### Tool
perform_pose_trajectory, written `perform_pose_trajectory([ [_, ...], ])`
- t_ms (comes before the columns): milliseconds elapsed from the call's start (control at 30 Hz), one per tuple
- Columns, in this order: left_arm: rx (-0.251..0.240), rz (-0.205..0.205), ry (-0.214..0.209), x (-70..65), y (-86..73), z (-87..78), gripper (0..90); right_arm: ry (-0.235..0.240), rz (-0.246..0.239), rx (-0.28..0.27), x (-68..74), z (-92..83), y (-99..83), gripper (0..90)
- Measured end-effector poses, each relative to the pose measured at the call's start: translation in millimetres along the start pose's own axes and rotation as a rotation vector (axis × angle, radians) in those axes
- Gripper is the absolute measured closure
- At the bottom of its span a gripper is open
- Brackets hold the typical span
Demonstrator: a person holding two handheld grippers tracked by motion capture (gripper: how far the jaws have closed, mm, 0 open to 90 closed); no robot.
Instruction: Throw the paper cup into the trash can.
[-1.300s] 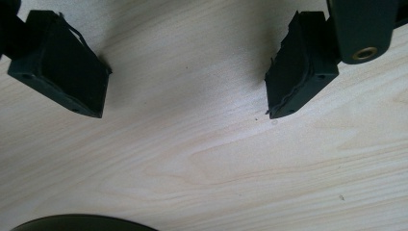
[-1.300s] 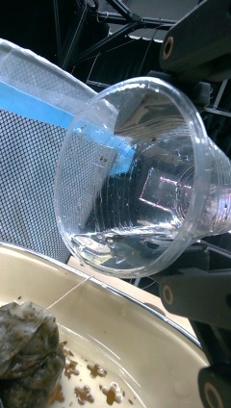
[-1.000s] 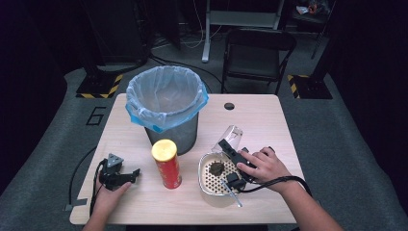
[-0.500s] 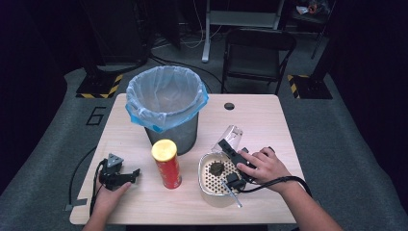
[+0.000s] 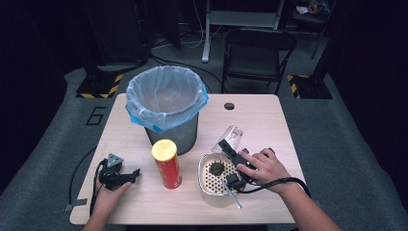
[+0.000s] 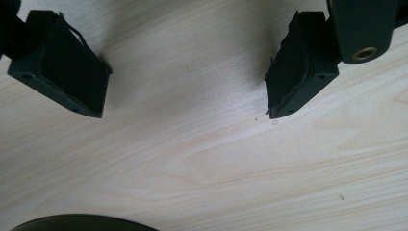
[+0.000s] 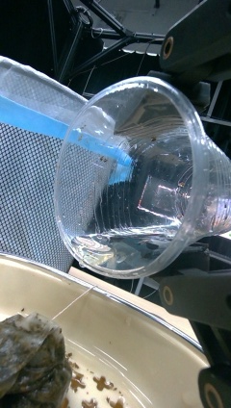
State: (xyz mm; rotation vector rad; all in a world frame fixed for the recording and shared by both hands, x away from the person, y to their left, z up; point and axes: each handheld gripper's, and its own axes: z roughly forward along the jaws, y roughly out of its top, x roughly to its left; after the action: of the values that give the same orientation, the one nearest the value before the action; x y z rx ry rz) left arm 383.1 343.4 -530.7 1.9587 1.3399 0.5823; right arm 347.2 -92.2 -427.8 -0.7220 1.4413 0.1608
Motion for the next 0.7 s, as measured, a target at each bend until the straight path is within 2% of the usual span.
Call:
perform_pose_trajectory([
  [200,0.0,0.0,0.0,0.0,0.0,0.0,14.8,-0.005,0.008,0.002,0.9,0.2,0.3,41.3],
  [467,0.0,0.0,0.0,0.0,0.0,0.0,14.8,-0.028,0.053,0.019,2.5,0.0,0.4,41.0],
  [533,0.0,0.0,0.0,0.0,0.0,0.0,14.8,-0.028,0.098,0.022,1.8,0.1,0.1,41.0],
  [567,0.0,0.0,0.0,0.0,0.0,0.0,14.8,-0.042,0.115,0.028,1.5,-0.3,-0.3,41.0],
  [600,0.0,0.0,0.0,0.0,0.0,0.0,14.8,-0.049,0.184,0.038,1.9,-0.8,-1.4,41.0],
  [633,0.0,0.0,0.0,0.0,0.0,0.0,14.8,-0.049,0.184,0.038,1.9,-0.8,-1.4,41.0],
  [667,0.0,0.0,0.0,0.0,0.0,0.0,14.8,-0.051,0.217,0.041,0.6,-0.5,-2.3,41.0],
  [700,0.0,0.0,0.0,0.0,0.0,0.0,14.8,-0.053,0.31,0.038,-1.6,0.1,-4.4,41.0],
])
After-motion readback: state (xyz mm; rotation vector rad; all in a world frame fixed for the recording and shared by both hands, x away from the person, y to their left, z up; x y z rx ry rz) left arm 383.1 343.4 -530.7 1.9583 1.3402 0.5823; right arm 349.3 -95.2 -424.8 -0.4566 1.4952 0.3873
